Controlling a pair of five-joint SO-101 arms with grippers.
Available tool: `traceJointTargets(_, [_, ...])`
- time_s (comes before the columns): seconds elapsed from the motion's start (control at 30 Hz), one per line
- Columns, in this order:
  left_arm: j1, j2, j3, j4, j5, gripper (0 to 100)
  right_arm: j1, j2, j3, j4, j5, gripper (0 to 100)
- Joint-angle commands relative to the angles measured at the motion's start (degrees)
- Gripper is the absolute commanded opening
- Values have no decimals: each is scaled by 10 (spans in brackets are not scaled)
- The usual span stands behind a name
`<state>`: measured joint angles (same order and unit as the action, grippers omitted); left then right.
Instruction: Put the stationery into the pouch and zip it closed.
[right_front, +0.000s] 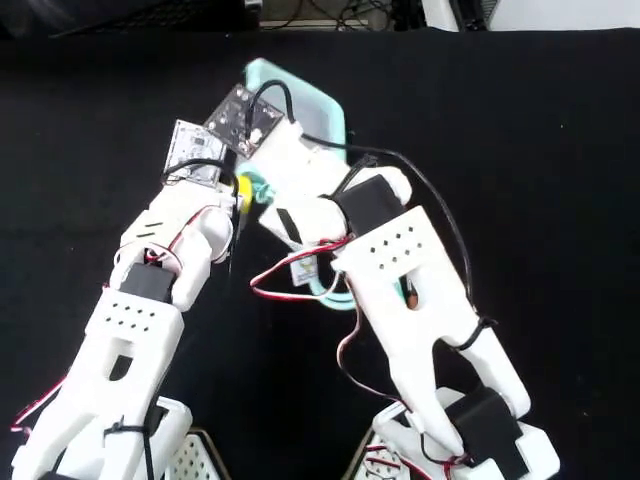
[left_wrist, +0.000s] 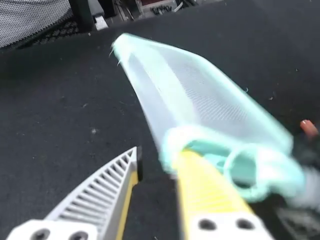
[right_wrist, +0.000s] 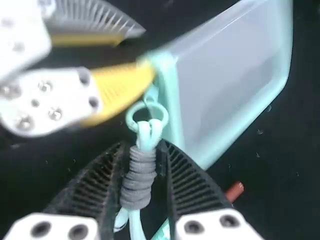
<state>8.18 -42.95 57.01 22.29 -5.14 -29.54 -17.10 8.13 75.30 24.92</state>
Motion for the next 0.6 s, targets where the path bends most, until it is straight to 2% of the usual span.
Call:
traceJointTargets(0.0, [-26, -29, -13, -9, -1, 23, 47, -23, -17, 20, 4, 12])
traceJointTargets(0.17, [-26, -109, 8, 29, 17, 30, 76, -109, 56, 17, 4, 12])
traceJointTargets(0.27, [-26, -171, 7, 91, 48, 30, 77, -194, 107, 15, 2, 12])
traceJointTargets(0.4, [-35, -261, 7, 172, 51, 30, 83, -310, 146, 14, -1, 12])
traceJointTargets(0.57, [-80, -361, -5, 247, 52, 30, 154, -390, 181, -39, -35, 12])
